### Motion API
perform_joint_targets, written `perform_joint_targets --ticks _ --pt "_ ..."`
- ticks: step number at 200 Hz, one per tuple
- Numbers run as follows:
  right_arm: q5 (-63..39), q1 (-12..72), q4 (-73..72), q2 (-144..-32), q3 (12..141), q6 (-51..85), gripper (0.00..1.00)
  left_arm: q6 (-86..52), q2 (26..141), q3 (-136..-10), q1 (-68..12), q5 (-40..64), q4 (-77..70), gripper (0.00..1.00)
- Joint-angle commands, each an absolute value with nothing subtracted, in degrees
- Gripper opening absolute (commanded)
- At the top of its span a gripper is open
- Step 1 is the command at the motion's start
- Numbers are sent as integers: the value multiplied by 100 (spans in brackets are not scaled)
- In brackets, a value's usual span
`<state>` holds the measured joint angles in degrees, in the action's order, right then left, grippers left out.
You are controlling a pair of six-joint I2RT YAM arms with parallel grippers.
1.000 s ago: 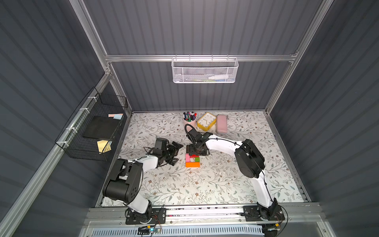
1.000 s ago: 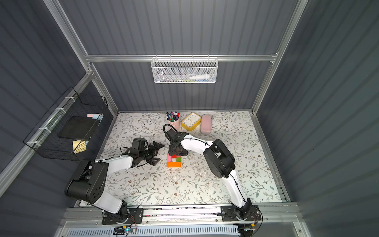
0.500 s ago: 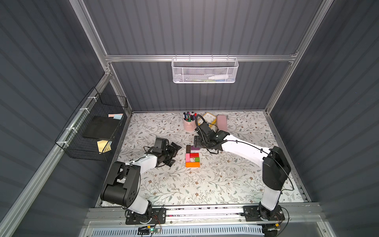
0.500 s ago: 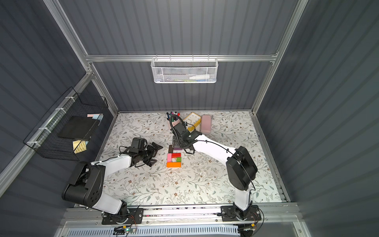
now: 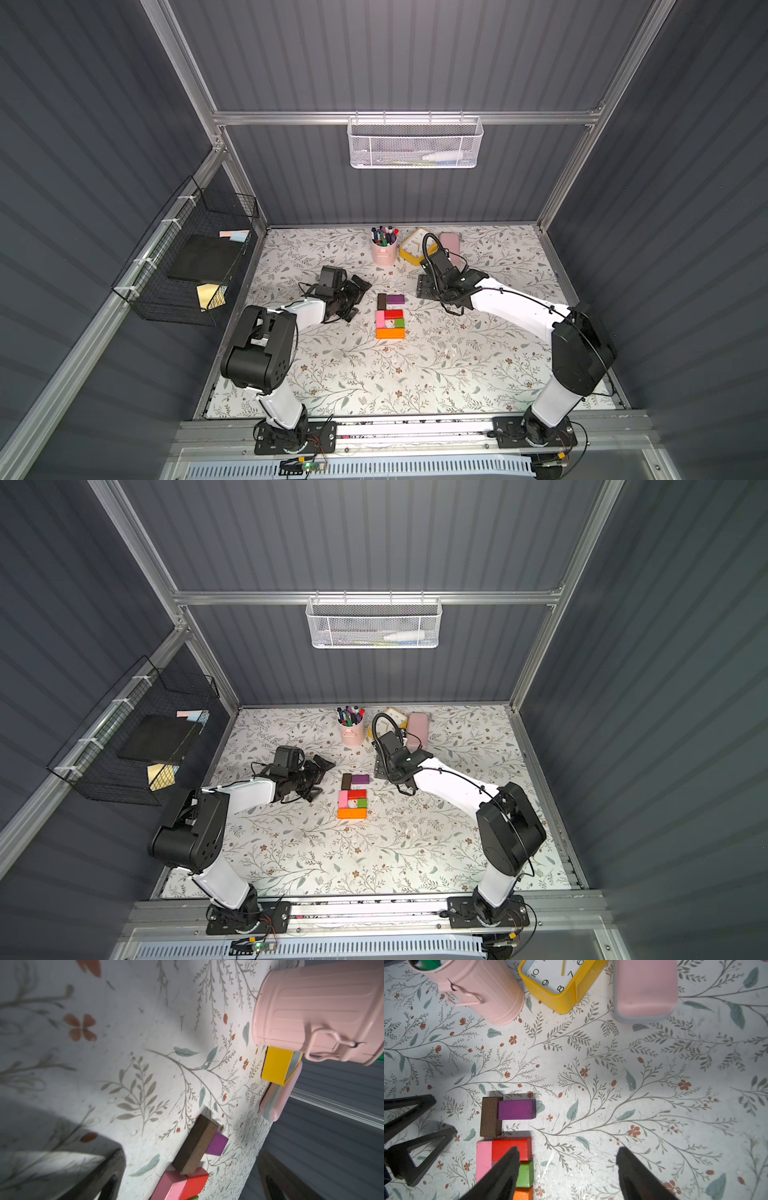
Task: Assemble the number 6 with building blocks
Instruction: Adjust the building block at the center of the board.
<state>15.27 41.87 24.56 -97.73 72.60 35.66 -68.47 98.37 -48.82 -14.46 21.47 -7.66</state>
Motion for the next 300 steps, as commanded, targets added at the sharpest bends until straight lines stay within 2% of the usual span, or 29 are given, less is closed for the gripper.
perform_joint_targets --ticks 1,300 --pt "1591 4152 2380 -9637 7212 3577 75 -6803 10172 -4942 -1415 2117 -509 99" --pt "1510 3964 2426 -9611 6978 3691 75 -7457 10481 -4789 -2215 2180 -738 99"
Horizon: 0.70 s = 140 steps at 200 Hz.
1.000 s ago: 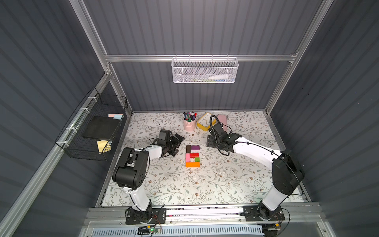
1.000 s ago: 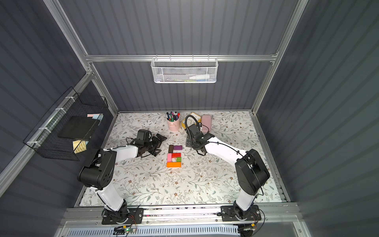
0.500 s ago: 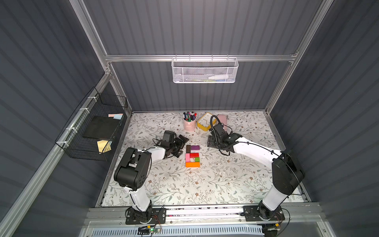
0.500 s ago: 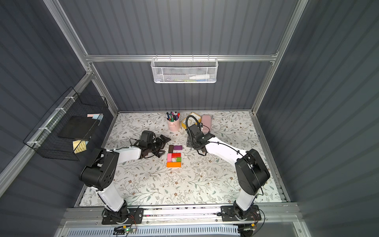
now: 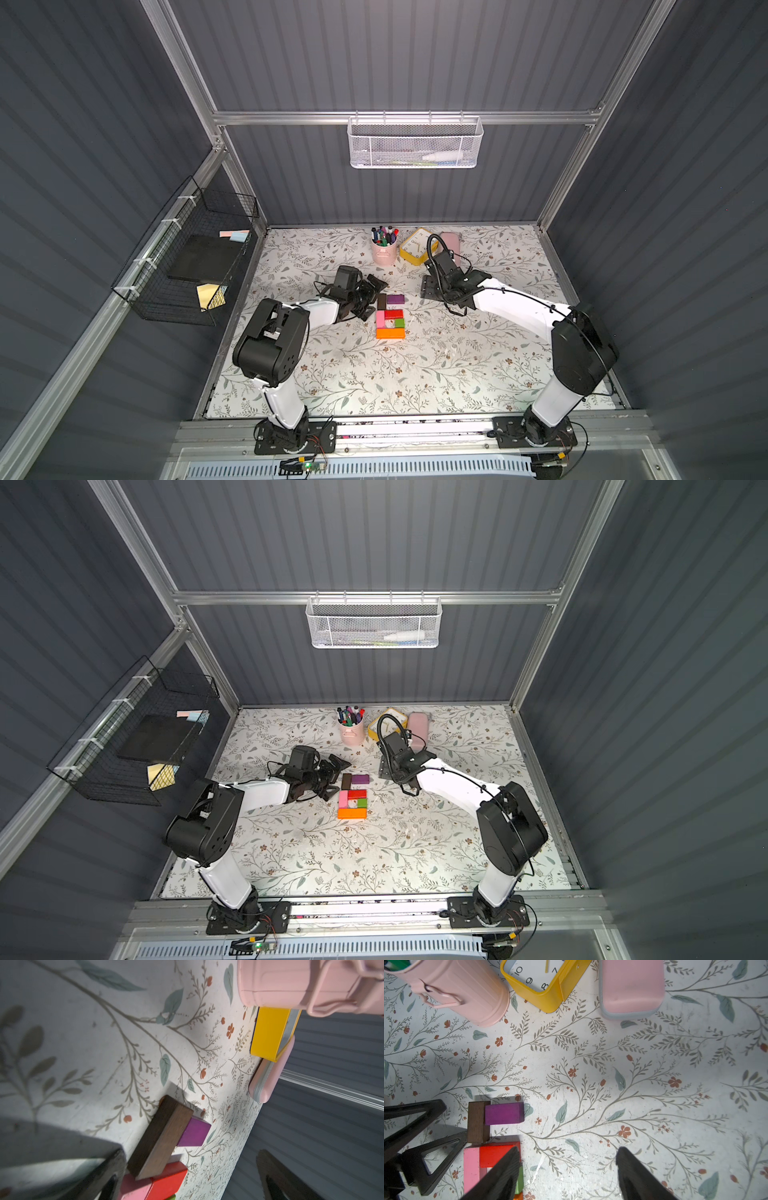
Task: Assemble the number 6 with building blocks
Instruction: Adjust the building block at the center of the board.
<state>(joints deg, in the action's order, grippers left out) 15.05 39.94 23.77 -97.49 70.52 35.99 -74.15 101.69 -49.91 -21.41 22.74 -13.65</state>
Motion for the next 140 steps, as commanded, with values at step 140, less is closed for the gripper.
perform_joint_targets --ticks 140 --pt "1466 3968 2425 -9639 6969 3708 75 -7488 10502 -4823 -2241 2195 -756 99"
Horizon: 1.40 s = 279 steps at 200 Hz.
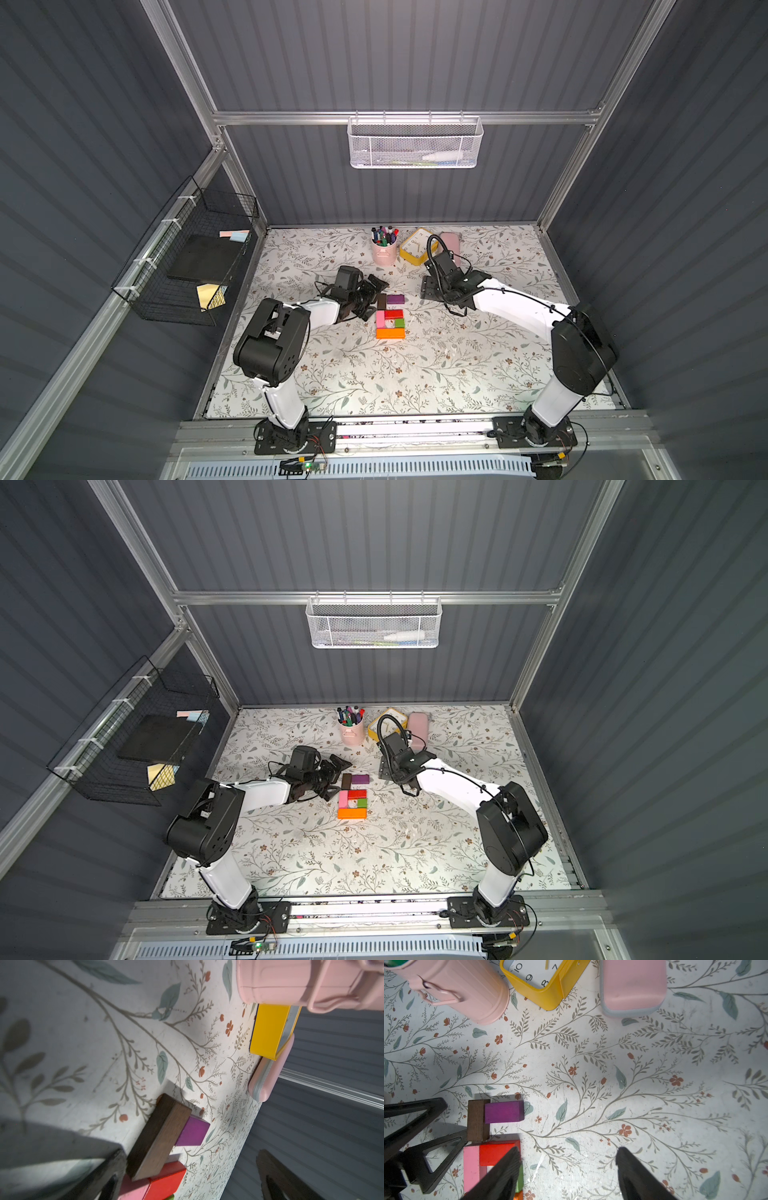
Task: Assemble the number 6 with building blocks
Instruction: Adjust the building block at the center of the board.
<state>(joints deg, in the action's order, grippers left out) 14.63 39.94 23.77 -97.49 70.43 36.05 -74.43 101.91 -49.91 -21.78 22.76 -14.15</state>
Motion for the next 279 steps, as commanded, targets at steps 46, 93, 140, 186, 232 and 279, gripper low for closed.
perform_joint_targets --ticks 46,93,140,186,232,279 --pt "1451 3965 2410 -9654 6975 3699 75 -7497 10500 -4841 -2250 2190 -738 99" --pt "1415 3965 2400 -9668 6975 3709 75 -7497 10528 -4873 -2267 2188 -756 99" --pt "1389 3964 2393 -9682 6977 3709 75 -7505 10543 -4885 -2276 2188 -773 99" --pt "1402 3964 2399 -9671 6968 3708 75 -7506 10561 -4875 -2276 2207 -765 99" --pt "1298 3964 2327 -9707 6955 3690 75 -7484 10504 -4850 -2276 2189 -642 99" --pt "323 3964 1890 -9893 6971 3363 74 -7479 10456 -4825 -2276 2136 -574 99"
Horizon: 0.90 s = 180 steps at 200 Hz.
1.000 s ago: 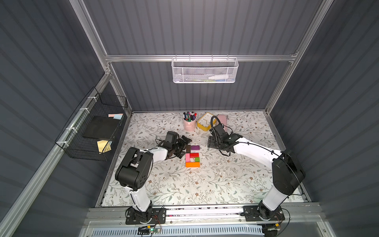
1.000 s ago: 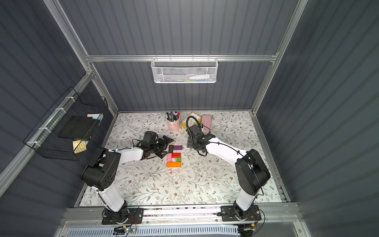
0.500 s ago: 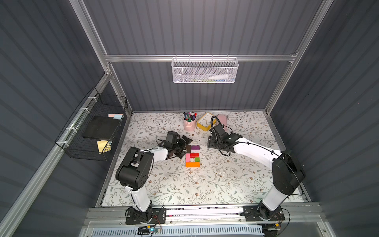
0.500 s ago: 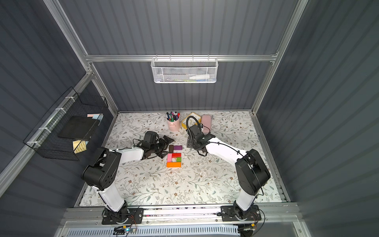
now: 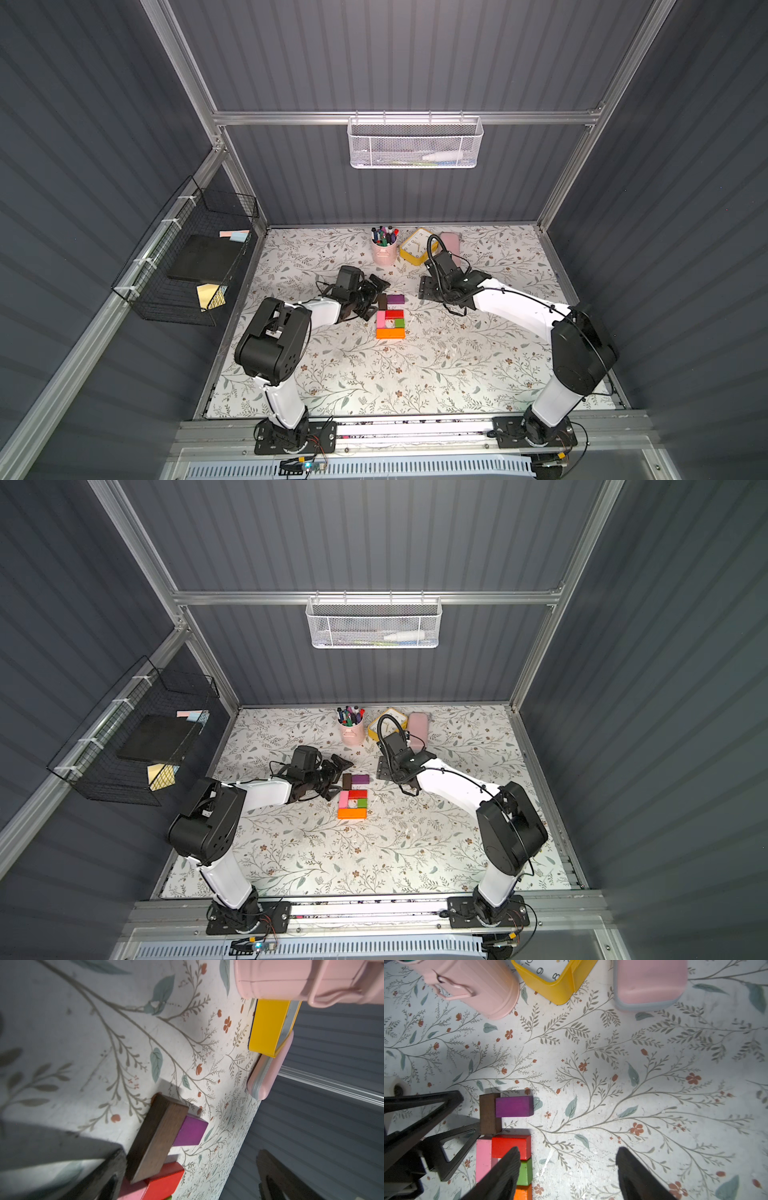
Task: Assemble the number 6 with building blocks
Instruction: Adjust the building block at the center of the board.
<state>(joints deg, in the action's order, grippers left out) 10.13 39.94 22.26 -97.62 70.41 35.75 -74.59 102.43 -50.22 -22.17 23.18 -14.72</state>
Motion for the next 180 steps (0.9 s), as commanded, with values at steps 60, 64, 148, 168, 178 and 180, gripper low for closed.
perform_joint_targets --ticks 60,64,148,168,178,180 --pt "-392 4019 1715 -10348 7251 3228 74 -7420 10257 -4735 -2167 1979 -380 99" --pt "-436 4018 1681 -10356 7261 3219 74 -7401 10238 -4726 -2156 1978 -366 99" --pt "-494 4002 1675 -11104 7874 3103 74 -7364 10233 -4720 -2110 2015 -387 99" --pt "-585 3977 1784 -11365 8103 3138 74 -7382 10252 -4716 -2114 2035 -409 99" --pt "-598 3966 1837 -11464 8196 3155 74 -7391 10257 -4720 -2105 2039 -422 99" --pt "-598 3967 1837 -11477 8206 3155 74 -7389 10257 -4718 -2108 2039 -422 99"
